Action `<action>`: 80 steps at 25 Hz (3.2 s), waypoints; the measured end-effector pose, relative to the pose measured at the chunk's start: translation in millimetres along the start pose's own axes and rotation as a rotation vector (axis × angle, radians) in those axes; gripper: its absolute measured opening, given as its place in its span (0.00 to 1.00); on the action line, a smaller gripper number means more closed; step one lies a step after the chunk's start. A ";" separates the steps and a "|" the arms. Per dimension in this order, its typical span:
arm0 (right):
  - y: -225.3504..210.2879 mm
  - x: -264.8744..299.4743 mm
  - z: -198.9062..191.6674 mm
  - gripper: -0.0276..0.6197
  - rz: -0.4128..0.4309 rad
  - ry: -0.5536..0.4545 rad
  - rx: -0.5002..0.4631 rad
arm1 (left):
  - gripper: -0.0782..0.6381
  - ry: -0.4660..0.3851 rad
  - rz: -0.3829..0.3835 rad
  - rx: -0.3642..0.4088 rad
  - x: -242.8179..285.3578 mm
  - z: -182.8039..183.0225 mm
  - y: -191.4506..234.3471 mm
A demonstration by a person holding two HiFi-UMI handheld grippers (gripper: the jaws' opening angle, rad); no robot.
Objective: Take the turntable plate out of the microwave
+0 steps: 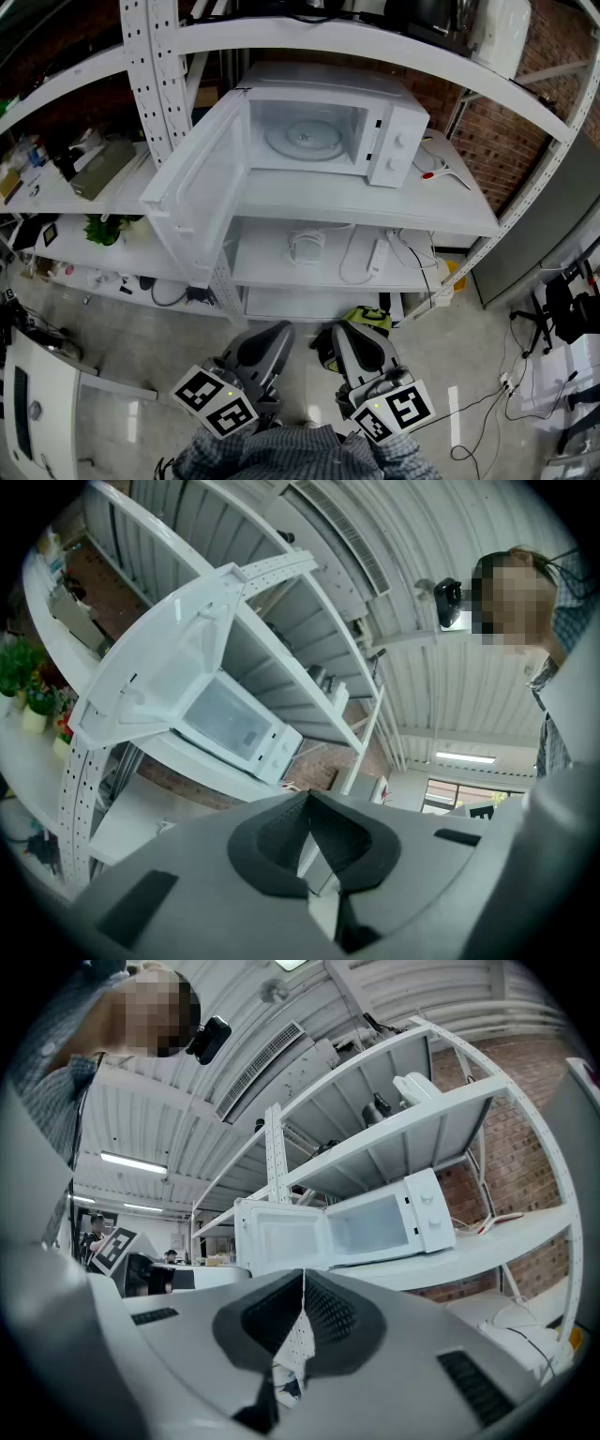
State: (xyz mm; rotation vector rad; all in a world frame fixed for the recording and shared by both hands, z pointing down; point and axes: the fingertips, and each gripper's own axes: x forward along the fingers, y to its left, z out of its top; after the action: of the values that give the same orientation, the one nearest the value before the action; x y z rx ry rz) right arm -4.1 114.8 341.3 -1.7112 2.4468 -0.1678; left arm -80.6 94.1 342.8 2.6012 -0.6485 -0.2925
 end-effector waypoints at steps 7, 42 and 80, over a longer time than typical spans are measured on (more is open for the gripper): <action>0.2 -2.4 1.1 0.07 0.004 0.000 -0.002 | 0.12 0.005 0.005 -0.001 -0.4 -2.0 -2.3; -65.4 -48.5 9.7 0.08 0.000 -0.024 -0.022 | 0.12 -0.018 0.086 0.037 38.1 -25.3 -35.0; -201.3 238.7 21.3 0.08 -0.068 0.120 -0.314 | 0.12 -0.023 0.006 -0.007 218.9 72.8 184.1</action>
State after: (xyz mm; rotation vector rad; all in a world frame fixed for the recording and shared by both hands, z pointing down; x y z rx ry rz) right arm 105.0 -178.5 341.8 -1.9622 2.6171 0.1174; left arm 14.6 -185.3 343.3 2.5921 -0.6623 -0.3220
